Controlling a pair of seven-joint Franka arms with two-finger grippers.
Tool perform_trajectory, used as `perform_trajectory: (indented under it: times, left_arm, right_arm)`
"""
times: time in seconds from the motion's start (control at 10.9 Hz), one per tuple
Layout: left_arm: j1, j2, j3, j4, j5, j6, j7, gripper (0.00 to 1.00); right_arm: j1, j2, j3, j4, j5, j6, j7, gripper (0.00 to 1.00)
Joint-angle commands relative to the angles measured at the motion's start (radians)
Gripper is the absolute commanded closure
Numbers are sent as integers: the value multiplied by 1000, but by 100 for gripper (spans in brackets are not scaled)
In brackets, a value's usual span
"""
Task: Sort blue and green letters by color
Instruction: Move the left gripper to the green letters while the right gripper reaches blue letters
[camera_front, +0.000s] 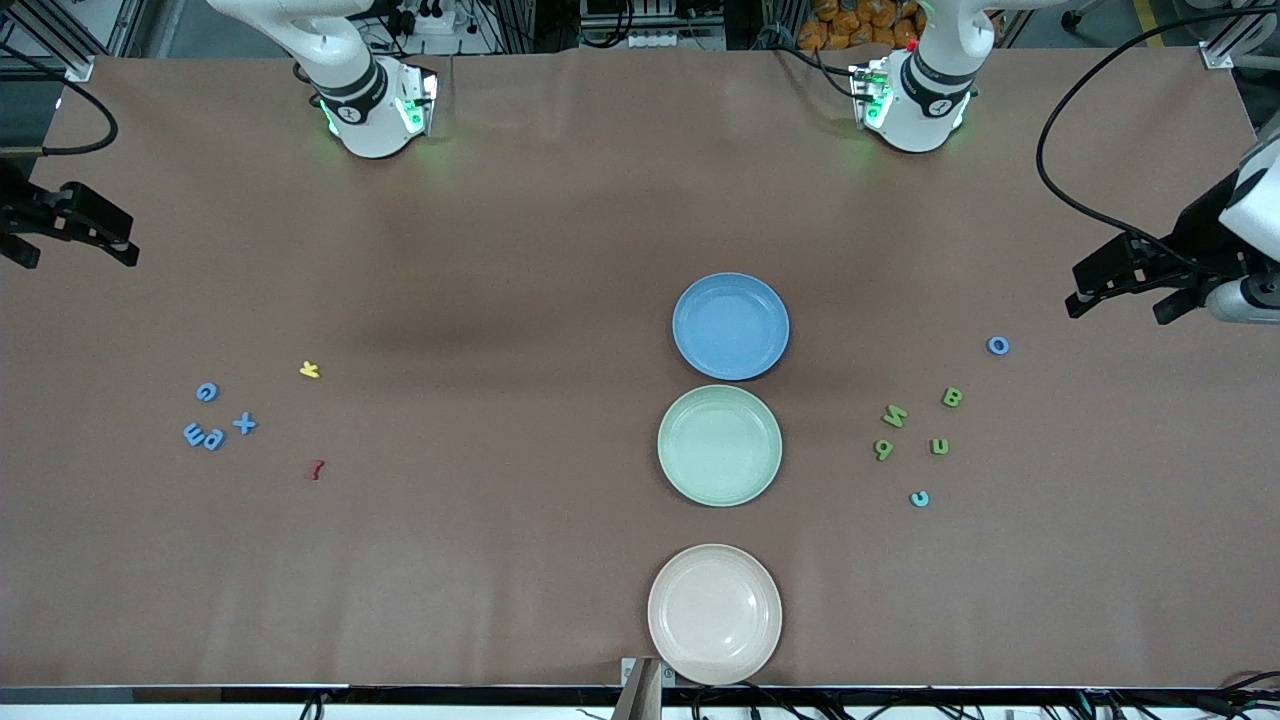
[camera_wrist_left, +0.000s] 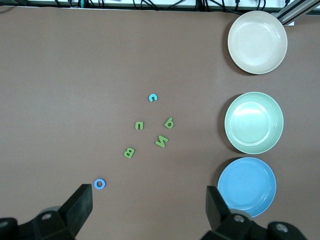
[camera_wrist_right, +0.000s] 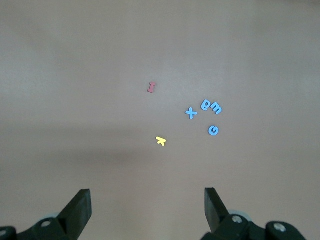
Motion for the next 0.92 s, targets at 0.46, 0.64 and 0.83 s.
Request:
perform_trajectory:
  times: [0.46, 0.64, 0.83]
  left_arm:
    - [-7, 66, 3, -6, -5, -1, 24, 0]
    - [-13, 139, -8, -9, 96, 37, 28, 0]
    - [-5, 182, -19, -53, 102, 111, 48, 0]
  right_arm:
    - [-4, -6, -3, -22, 0, -3, -11, 0]
    - [-23, -6, -3, -43, 2, 6, -14, 0]
    - [-47, -4, -4, -83, 2, 27, -17, 0]
